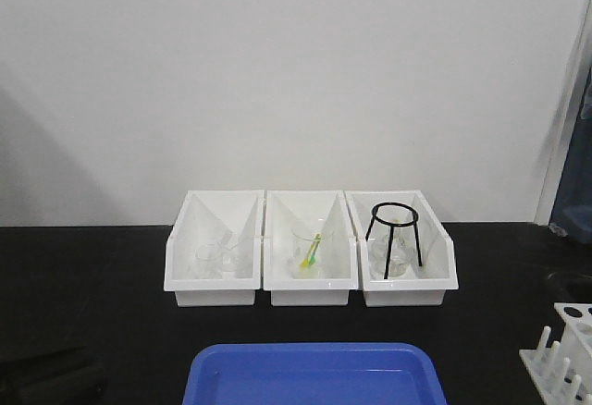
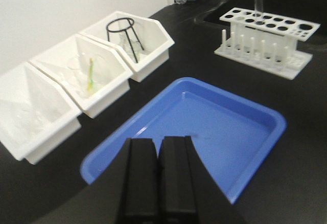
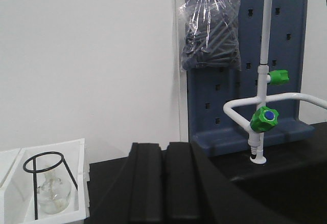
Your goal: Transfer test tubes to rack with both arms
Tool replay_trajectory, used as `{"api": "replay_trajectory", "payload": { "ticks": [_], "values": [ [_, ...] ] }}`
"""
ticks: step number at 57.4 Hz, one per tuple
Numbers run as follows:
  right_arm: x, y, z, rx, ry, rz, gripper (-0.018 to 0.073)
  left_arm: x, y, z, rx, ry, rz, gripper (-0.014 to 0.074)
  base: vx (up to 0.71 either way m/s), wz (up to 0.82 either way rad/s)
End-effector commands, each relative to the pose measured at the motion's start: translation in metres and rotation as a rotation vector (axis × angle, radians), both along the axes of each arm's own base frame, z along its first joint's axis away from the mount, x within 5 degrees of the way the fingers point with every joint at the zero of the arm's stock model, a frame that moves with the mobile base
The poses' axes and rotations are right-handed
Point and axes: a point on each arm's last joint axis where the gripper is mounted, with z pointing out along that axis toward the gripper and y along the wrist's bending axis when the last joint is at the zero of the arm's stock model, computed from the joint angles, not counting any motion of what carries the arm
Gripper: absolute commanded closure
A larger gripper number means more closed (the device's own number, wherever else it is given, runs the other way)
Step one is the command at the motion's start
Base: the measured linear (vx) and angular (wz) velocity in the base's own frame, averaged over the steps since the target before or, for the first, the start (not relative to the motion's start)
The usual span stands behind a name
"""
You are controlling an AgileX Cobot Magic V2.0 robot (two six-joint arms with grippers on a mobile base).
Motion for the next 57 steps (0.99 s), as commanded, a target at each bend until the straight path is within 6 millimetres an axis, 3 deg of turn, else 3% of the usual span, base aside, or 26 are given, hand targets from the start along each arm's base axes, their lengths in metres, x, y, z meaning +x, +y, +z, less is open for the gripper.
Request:
{"api": "replay_trajectory", "payload": {
  "ticks": [1,21,31,39,48,57],
  "values": [
    [-0.001,0.003,0.016,-0.031,-0.088,0.031,0.0566,0.001,0.000,0.020,-0.041,-0.141,-0.004,0.0617,0.00,0.00],
    [-0.001,0.003,0.016,-0.031,-0.088,0.031,0.0566,0.007,0.007,0.020,-0.032,-0.155,0.056,0.0617,0.00,0.00],
    [-0.001,0.003,0.016,-0.031,-0.088,0.031,0.0566,0.014,0.029,-0.002,-0.033,-0.231,0.198,0.0617,0.00,0.00],
    [-0.001,0.003,0.016,-0.031,-0.088,0.031,0.0566,0.001,0.054,-0.037,-0.167,-0.325,0.329,0.0617,0.00,0.00],
    [-0.001,0.003,0.016,-0.031,-0.088,0.031,0.0566,-0.021,0.079,-0.102,-0.329,-0.346,0.499,0.0617,0.00,0.00],
    [-0.001,0.003,0.016,-0.031,-0.088,0.031,0.0566,-0.043,0.090,-0.155,-0.367,-0.381,0.569,0.0617,0.00,0.00]
  ]
}}
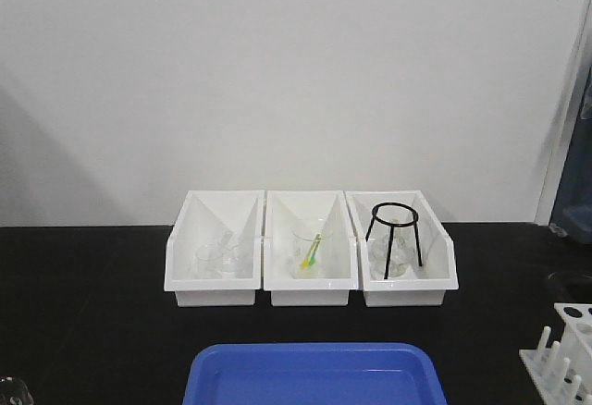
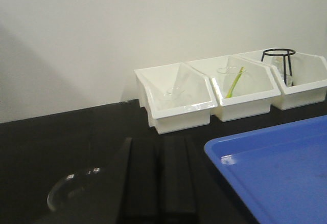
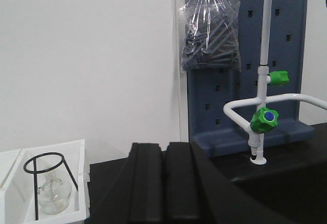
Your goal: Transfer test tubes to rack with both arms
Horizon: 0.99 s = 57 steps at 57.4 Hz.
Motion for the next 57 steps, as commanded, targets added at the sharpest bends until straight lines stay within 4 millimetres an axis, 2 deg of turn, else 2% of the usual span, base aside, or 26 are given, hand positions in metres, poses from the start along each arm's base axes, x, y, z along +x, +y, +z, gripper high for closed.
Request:
{"api": "replay_trajectory", "payload": {
  "ticks": [1,16,57],
  "values": [
    [-0.001,0.003,0.016,-0.032,-0.089,0.032,0.0566,-0.009,0.007,-0.010,-0.063,-0.132,0.055,0.0617,0.00,0.00],
    [-0.001,0.003,0.016,-0.032,-0.089,0.032,0.0566,-0.020,0.010,-0.019,0.065,-0.103,0.092,0.0617,0.00,0.00],
    [-0.001,0.003,0.016,-0.031,-0.089,0.032,0.0566,-0.020,0.009,-0.023,0.072,-0.063,0.083,0.0617,0.00,0.00]
  ]
}}
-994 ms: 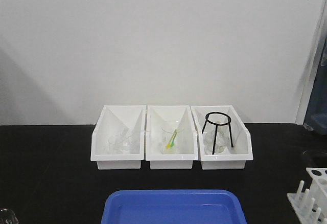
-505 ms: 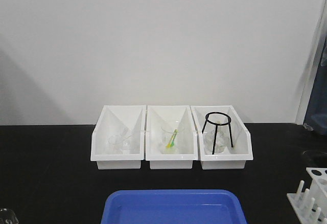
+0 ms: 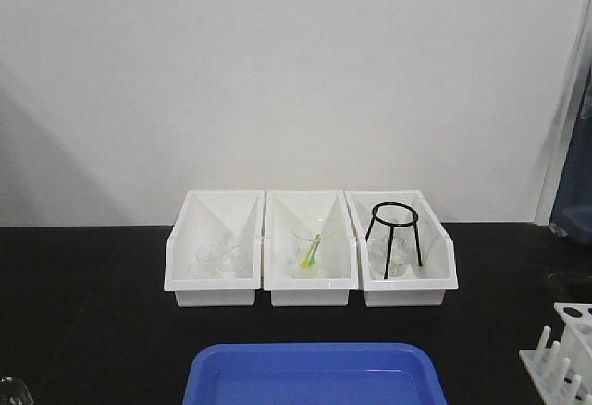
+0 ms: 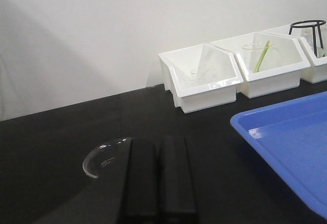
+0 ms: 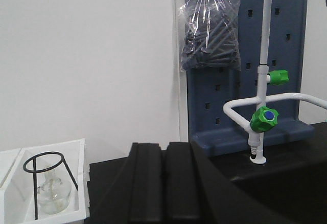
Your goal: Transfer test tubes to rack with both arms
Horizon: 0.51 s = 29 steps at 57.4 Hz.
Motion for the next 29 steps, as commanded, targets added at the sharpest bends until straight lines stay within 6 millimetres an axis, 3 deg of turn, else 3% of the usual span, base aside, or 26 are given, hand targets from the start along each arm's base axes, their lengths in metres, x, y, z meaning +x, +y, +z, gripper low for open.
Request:
{"api": "replay_trajectory", "payload": {
  "ticks": [1,29],
  "values": [
    [-0.0010,0.0033,0.0158,-0.031,-0.089,0.032,0.0566,-0.0003,0.0012,-0.0015,-0.017,-0.065,0.013,0.0617,0.00,0.00],
    [-0.0028,0.0037,0.0123,-0.053,-0.077,0.027,0.0566,-0.0004,0.0012,-0.0012,-0.018,-0.066,0.013,0.0617,0.00,0.00]
  ]
}}
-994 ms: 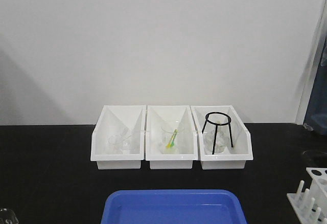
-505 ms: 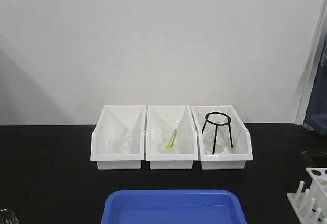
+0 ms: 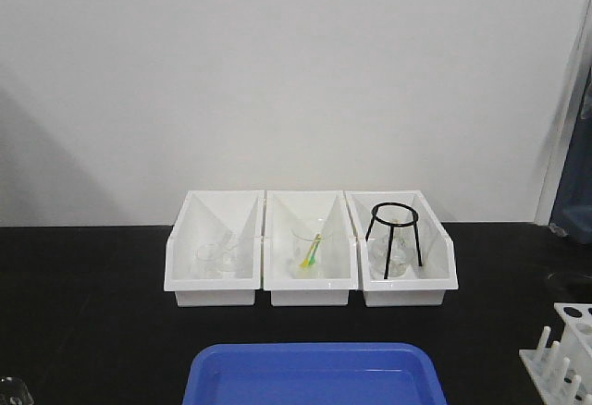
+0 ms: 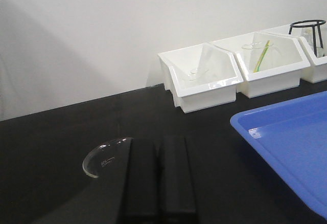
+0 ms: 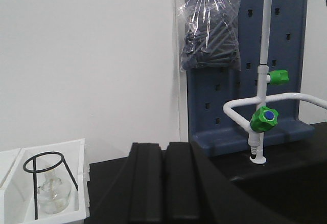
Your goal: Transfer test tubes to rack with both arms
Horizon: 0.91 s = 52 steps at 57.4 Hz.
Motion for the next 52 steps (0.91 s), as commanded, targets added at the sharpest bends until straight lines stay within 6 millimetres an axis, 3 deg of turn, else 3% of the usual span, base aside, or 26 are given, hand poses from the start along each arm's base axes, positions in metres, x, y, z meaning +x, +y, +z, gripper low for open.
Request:
{"api": "replay_trajectory", "payload": {
  "ticks": [1,9,20,33,42,52],
  "values": [
    [-0.004,0.004,0.012,-0.047,-0.079,0.026,0.0566,0.000,0.001,-0.001,-0.019,-0.066,0.014,0.0617,0.00,0.00],
    [-0.017,0.018,-0.014,-0.036,-0.049,0.083,0.0566,0.000,0.001,-0.001,-0.019,-0.066,0.014,0.0617,0.00,0.00],
    [-0.051,0.045,-0.074,-0.102,-0.005,0.252,0.0566,0.000,0.001,-0.001,-0.019,-0.066,0.014,0.0617,0.00,0.00],
    [-0.084,0.047,-0.134,-0.051,-0.033,0.286,0.0566,0.000,0.001,-0.001,-0.019,-0.066,0.014,0.0617,0.00,0.00],
    [-0.093,0.045,-0.147,-0.060,0.073,0.265,0.0566,0.000,0.001,-0.001,-0.018,-0.066,0.014,0.0617,0.00,0.00],
    [-0.092,0.045,-0.149,-0.065,0.094,0.265,0.0566,0.000,0.001,-0.001,-0.018,-0.064,0.013,0.0617,0.00,0.00]
  ]
}}
